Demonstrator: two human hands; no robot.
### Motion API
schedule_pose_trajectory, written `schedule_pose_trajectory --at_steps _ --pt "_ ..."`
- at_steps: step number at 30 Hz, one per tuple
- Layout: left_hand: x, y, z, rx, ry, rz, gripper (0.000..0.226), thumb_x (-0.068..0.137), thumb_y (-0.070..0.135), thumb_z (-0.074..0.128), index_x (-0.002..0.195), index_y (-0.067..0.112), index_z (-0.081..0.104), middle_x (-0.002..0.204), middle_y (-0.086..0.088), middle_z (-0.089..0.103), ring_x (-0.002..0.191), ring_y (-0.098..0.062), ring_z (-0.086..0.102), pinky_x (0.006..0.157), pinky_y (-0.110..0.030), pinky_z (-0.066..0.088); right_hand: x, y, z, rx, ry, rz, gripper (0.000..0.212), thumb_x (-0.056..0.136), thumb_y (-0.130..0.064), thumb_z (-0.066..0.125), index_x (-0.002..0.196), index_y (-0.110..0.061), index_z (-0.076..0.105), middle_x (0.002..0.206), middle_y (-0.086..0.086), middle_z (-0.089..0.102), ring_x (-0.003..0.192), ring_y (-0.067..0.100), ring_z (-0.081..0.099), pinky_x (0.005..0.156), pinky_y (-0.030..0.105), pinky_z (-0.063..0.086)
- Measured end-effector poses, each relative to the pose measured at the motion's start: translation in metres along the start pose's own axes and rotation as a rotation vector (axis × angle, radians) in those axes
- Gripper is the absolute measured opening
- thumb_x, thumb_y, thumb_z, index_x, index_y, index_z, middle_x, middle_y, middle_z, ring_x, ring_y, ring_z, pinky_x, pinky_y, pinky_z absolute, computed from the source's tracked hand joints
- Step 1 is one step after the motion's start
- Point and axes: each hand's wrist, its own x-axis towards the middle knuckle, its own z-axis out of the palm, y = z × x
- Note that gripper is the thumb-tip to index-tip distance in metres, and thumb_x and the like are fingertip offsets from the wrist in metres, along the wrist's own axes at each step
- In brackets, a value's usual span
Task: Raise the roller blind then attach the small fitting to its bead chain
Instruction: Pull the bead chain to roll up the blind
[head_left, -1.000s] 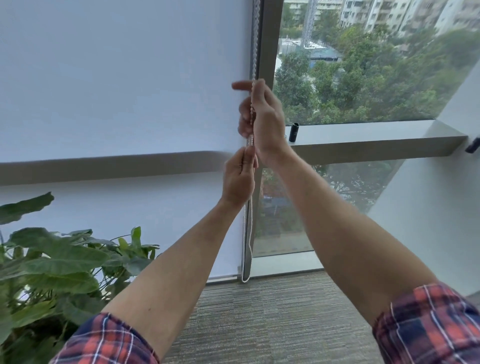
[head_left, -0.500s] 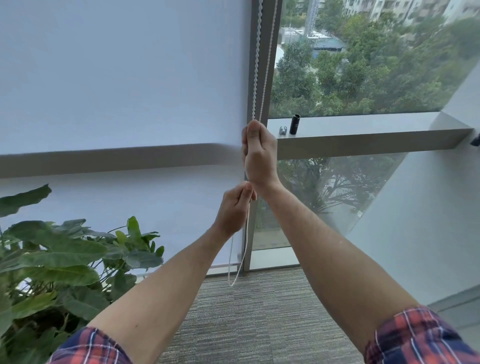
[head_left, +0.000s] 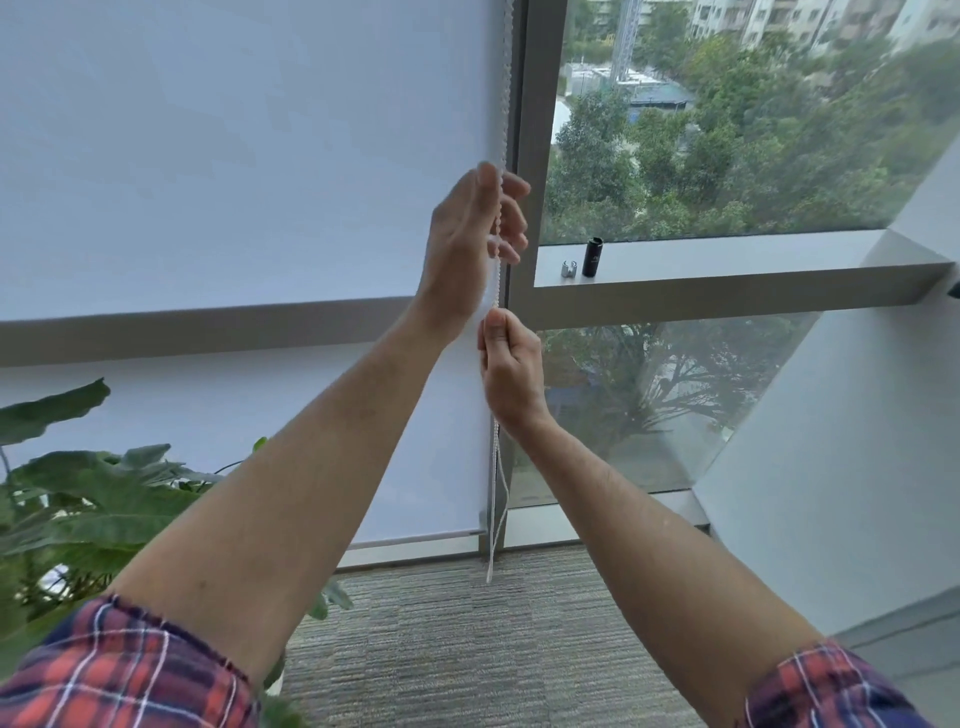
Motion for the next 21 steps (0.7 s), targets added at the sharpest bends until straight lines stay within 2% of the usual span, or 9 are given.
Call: schedule_pose_trajectory --at_steps 2,4,7,10,13,15,17,18,21 --pt "0.0 0.004 0.008 -0.105 -0.008 -0.019 0.042 0.108 0.029 0.028 0.091 0.008 0.059 0.06 0.0 0.041 0.046 -0.014 0.037 0.043 -0.025 0.033 -0.003 0.002 0.0 -0.004 -0.001 0.0 0.042 0.1 -0.042 0.038 0.059 -0.035 0.046 0.051 -0.016 0.04 0.05 0.009 0.033 0.051 0.03 0.028" --pt "0.0 0.002 0.013 -0.17 0.024 -0.051 0.043 0.108 0.027 0.029 0.081 0.011 0.058 0.053 0.007 0.033 0.041 -0.01 0.025 0.039 -0.021 0.023 -0.005 0.004 -0.001 0.004 -0.006 -0.01 0.041 0.1 -0.042 0.038 0.06 -0.034 0.045 0.053 -0.016 0.039 0.051 0.009 0.033 0.051 0.032 0.028" --pt "-0.003 -0.006 0.016 -0.096 0.061 -0.024 0.044 0.107 0.026 0.034 0.067 0.016 0.05 0.047 0.007 0.031 0.037 -0.009 0.024 0.037 -0.022 0.02 -0.009 0.006 -0.001 0.006 -0.023 0.008 0.039 0.099 -0.041 0.039 0.061 -0.03 0.044 0.057 -0.012 0.038 0.054 0.013 0.032 0.054 0.036 0.028" --pt "-0.009 -0.015 0.015 0.013 0.09 -0.009 0.043 0.105 0.026 0.037 0.064 0.018 0.046 0.047 0.003 0.031 0.038 -0.011 0.027 0.039 -0.023 0.021 -0.014 0.01 -0.007 -0.01 -0.072 0.052 0.04 0.097 -0.044 0.041 0.06 -0.031 0.046 0.057 -0.012 0.04 0.053 0.012 0.032 0.054 0.035 0.027" --pt "-0.013 -0.022 0.011 0.075 0.12 0.002 0.042 0.104 0.028 0.039 0.063 0.021 0.045 0.047 0.01 0.034 0.04 -0.009 0.029 0.043 -0.024 0.023 -0.012 0.004 -0.017 -0.091 -0.126 0.064 0.04 0.096 -0.049 0.039 0.062 -0.034 0.053 0.055 -0.016 0.047 0.054 0.008 0.039 0.057 0.031 0.032" --pt "-0.013 -0.024 0.008 0.093 0.133 0.014 0.042 0.104 0.027 0.04 0.063 0.022 0.046 0.046 0.013 0.037 0.041 -0.007 0.031 0.043 -0.023 0.026 0.0 -0.009 -0.025 -0.126 -0.104 0.058 0.039 0.098 -0.051 0.034 0.076 -0.037 0.062 0.068 -0.01 0.059 0.062 0.014 0.051 0.065 0.038 0.042" --pt "-0.013 -0.022 0.006 0.105 0.132 0.01 0.041 0.104 0.028 0.04 0.064 0.022 0.047 0.045 0.014 0.04 0.042 -0.005 0.035 0.045 -0.021 0.03 0.019 -0.028 -0.029 -0.112 -0.075 0.075 0.056 0.1 -0.055 0.023 0.108 -0.021 0.066 0.089 0.008 0.068 0.08 0.023 0.063 0.079 0.044 0.051" --pt "-0.013 -0.022 0.006 0.102 0.127 0.004 0.041 0.104 0.027 0.04 0.064 0.022 0.047 0.046 0.015 0.043 0.042 -0.004 0.038 0.044 -0.02 0.033 0.03 -0.041 -0.03 -0.092 -0.059 0.08 0.062 0.102 -0.054 0.019 0.117 -0.014 0.064 0.094 0.01 0.069 0.086 0.023 0.065 0.083 0.044 0.053" --pt "-0.018 -0.028 0.015 0.098 0.118 0.018 0.039 0.103 0.023 0.041 0.067 0.016 0.055 0.055 0.015 0.054 0.051 -0.005 0.05 0.047 -0.025 0.04 0.057 -0.084 -0.026 0.083 -0.065 0.037 0.054 0.108 -0.044 0.021 0.112 -0.01 0.064 0.091 0.006 0.069 0.084 0.019 0.067 0.077 0.037 0.057"
